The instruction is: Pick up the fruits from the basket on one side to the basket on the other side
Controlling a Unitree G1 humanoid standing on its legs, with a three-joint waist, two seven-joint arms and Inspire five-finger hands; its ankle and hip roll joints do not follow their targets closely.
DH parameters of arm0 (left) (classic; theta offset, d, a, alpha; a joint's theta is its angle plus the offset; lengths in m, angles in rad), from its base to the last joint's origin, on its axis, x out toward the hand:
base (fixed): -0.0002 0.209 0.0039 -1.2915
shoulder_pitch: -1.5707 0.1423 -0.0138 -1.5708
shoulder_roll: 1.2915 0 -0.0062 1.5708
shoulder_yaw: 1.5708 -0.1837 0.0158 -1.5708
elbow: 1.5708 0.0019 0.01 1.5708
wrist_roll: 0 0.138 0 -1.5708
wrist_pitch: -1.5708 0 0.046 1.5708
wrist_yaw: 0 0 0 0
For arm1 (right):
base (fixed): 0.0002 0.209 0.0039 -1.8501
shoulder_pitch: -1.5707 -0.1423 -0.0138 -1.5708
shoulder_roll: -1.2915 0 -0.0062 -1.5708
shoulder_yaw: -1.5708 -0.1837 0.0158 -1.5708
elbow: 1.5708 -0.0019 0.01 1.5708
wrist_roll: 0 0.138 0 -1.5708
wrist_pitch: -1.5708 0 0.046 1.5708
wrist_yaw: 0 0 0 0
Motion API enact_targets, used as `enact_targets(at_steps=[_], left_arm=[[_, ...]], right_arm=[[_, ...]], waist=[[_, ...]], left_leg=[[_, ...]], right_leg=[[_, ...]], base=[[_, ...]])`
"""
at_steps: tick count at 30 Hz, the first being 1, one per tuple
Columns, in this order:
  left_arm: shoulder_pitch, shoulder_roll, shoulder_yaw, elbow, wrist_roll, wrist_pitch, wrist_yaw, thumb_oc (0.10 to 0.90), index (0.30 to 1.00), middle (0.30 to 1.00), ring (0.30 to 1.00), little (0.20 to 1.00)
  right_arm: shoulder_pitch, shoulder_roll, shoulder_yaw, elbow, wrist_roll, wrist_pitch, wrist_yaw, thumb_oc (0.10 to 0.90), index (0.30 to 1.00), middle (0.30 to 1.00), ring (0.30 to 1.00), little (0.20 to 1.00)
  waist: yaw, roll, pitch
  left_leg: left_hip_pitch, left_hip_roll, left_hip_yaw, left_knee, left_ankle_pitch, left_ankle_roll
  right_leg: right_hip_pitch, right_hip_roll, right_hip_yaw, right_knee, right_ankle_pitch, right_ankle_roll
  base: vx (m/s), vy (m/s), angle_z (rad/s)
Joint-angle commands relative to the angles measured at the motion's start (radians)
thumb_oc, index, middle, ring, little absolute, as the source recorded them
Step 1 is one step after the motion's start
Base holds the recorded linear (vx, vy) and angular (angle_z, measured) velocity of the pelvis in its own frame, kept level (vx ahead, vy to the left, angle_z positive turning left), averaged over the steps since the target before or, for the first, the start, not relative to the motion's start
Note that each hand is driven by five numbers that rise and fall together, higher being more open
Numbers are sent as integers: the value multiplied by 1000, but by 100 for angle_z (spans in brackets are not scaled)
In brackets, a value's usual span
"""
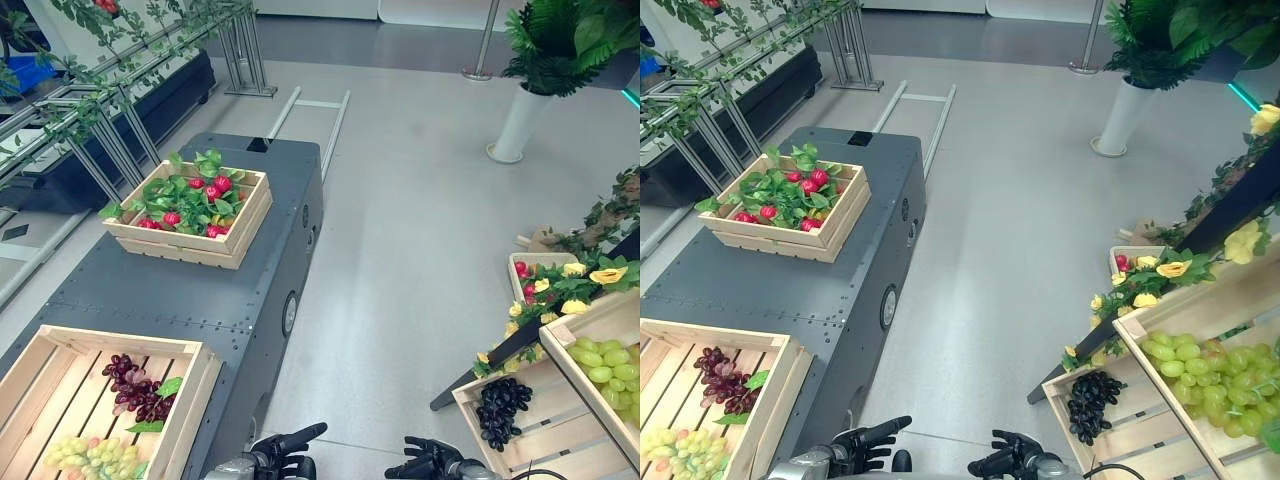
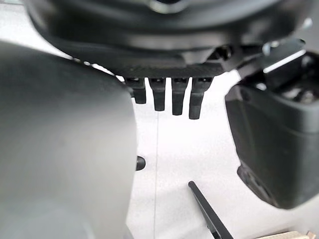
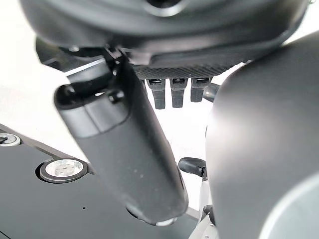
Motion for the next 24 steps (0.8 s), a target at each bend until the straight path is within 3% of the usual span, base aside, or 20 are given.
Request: enact_targets(at_steps=[1,15,18,24], left_arm=[[-83,-10,-20,20,48,-32,-46,800,900,900,900,900],[-92,-8,-37,27,96,-40,-38,800,900,900,900,900],[-92,6,-42,13,157,-109,34,800,900,900,900,900],[-104,39,-63,-108,131,-118,14,800,900,900,900,900]], right_arm=[[-74,-24,26,-7,29,-50,12,800,900,900,900,900],[-58,-19,10,5,41,-59,14,800,900,900,900,900],[-53,-18,13,-2,31,-55,24,800,900,900,900,900],[-54,-30,31,-45,23,-42,38,800,900,900,900,900]], waist=[[24,-27,32],[-4,-16,8],[-6,-15,4],[9,-17,20]], left_leg=[[-16,27,6,2,1,-76],[32,-10,3,2,-41,-50],[45,-19,1,2,-51,-44],[51,-28,-7,14,-51,-42]], right_leg=[[-15,27,-14,6,9,-10],[6,4,13,6,14,-1],[14,1,18,6,14,3],[15,-4,24,6,18,6]], base=[[0,0,0],[4,80,-2],[31,42,-9],[-1,-24,0]])
